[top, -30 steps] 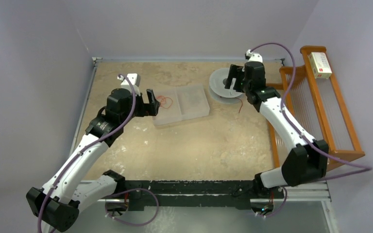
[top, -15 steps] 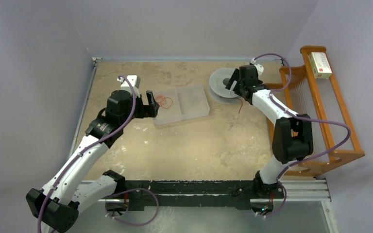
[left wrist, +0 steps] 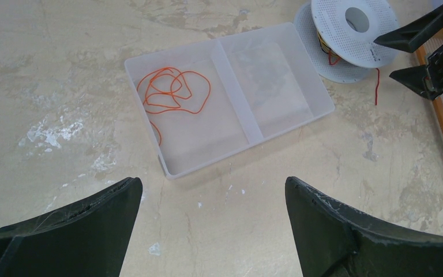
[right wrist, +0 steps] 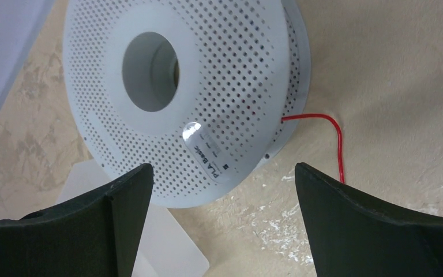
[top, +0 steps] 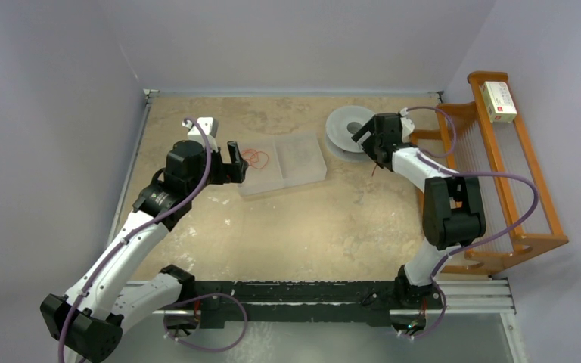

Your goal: Wrap the cables

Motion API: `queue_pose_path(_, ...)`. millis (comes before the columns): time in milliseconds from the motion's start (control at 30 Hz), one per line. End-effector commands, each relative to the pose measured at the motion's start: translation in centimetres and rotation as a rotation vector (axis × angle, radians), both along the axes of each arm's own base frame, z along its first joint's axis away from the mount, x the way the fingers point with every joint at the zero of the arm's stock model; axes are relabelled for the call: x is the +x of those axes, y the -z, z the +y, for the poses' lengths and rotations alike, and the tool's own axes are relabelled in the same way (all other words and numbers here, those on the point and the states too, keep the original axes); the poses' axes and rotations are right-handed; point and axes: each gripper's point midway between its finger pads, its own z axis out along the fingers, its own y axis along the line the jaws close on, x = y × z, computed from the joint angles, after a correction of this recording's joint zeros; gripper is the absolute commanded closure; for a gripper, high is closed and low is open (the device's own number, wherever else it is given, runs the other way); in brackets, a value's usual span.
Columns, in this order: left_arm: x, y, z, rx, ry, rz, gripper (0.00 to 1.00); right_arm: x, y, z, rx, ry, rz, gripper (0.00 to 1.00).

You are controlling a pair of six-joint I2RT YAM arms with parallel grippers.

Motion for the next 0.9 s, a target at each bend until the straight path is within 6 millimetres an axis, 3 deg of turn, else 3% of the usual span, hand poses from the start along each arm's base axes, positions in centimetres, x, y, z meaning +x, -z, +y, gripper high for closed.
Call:
queue_pose_path(0,0.2,-0.9,0.3,0.004,-0.002,-0.048,0.06,0.7,-0.9,0.5,0.127,0.070,-0.086,0.08)
queue_pose_path(200,0.1,-0.9,0.3,0.002,0.000,-0.049,0.06,0.3,0.0,0.3,0.173,0.113,-0.103,0.10)
queue_pose_path(633,0.1,-0.9,0.4,0.007,-0.004,-0.049,0.06,1.8,-1.5,0.1,0.245,0.151,-0.215,0.19)
queue_pose_path(867,0.2,-0.7,0.5,0.012,-0.010,-0.047,0.06,1.7,0.1,0.3,0.281,0.164,-0.202,0.23)
